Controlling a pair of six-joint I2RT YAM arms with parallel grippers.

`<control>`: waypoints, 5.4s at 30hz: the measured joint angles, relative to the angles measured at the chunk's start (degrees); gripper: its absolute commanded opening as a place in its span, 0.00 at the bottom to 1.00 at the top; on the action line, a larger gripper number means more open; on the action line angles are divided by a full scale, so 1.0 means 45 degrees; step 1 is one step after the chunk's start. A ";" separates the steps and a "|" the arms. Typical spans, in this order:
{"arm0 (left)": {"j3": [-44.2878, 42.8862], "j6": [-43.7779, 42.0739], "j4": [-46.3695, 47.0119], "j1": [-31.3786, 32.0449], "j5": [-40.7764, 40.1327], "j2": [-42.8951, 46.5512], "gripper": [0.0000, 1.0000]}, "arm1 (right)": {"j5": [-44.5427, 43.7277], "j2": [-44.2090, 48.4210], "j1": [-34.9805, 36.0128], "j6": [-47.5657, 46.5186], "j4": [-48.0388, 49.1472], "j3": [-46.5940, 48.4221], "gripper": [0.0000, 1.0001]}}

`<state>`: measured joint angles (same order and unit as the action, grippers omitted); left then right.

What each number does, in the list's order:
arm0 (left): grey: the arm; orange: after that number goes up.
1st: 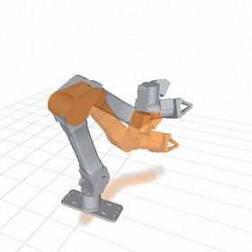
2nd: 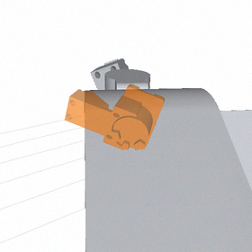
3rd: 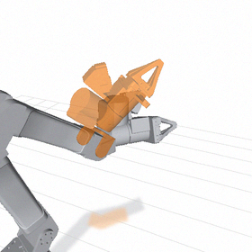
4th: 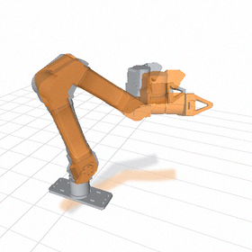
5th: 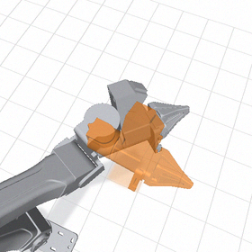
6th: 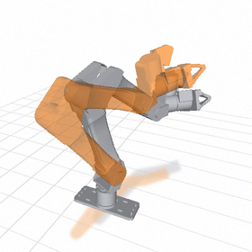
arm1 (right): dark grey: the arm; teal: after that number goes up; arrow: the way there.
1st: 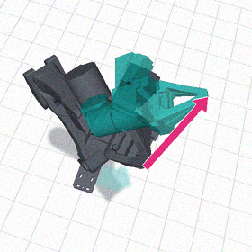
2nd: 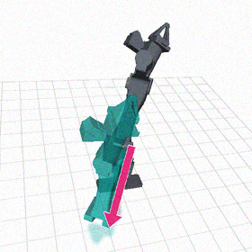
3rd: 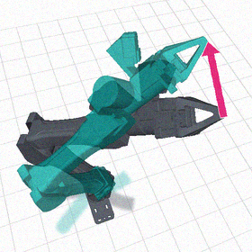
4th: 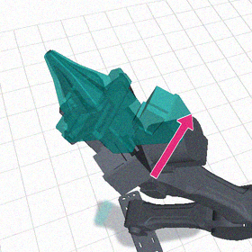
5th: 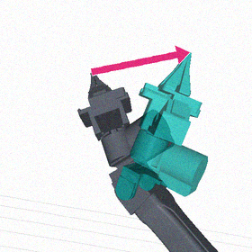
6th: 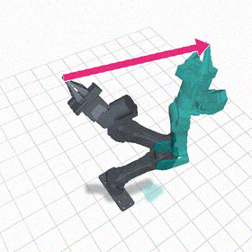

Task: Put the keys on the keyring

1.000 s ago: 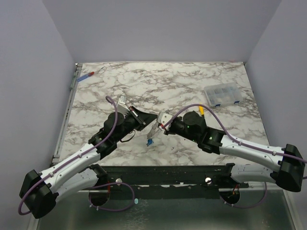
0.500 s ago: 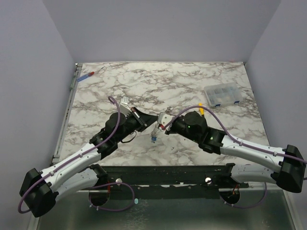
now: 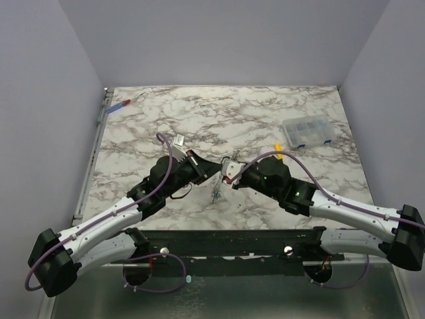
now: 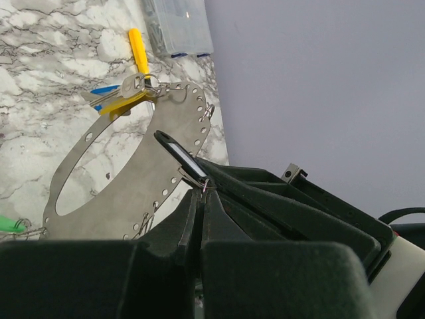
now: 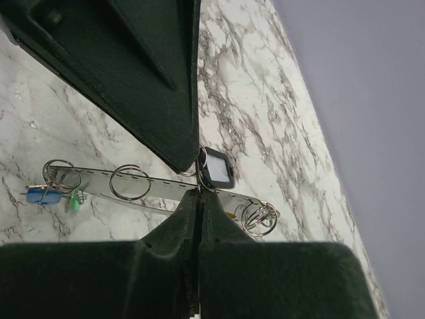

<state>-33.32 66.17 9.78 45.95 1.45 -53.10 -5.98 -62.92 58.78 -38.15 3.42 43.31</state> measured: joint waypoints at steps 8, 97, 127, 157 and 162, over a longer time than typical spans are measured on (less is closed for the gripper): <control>-0.0165 -0.0476 -0.1122 0.0058 -0.0364 -0.0019 0.00 | 0.0019 0.1287 -0.0005 -0.0452 0.0092 -0.0408 0.01; 0.0053 0.7490 -0.6800 0.0233 -0.5338 -0.5003 0.33 | 0.1496 0.6329 -0.0005 0.1030 -0.3347 -0.2370 0.01; -0.0685 0.7854 -0.7223 0.0233 -0.6125 -0.5756 0.34 | 0.1617 0.6557 -0.0005 0.1030 -0.3356 -0.2380 0.01; -0.1059 0.7286 -0.6470 0.0316 -0.5659 -0.6596 0.00 | 0.1637 0.6659 -0.0005 0.1035 -0.3356 -0.2472 0.00; -0.1059 0.7111 -0.6470 0.0321 -0.5673 -0.6567 0.00 | 0.1642 0.6659 -0.0005 0.1030 -0.3356 -0.2526 0.00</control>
<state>-38.09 98.17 -19.33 47.40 -24.08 -82.65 1.41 -32.95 58.76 -33.52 -11.68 31.94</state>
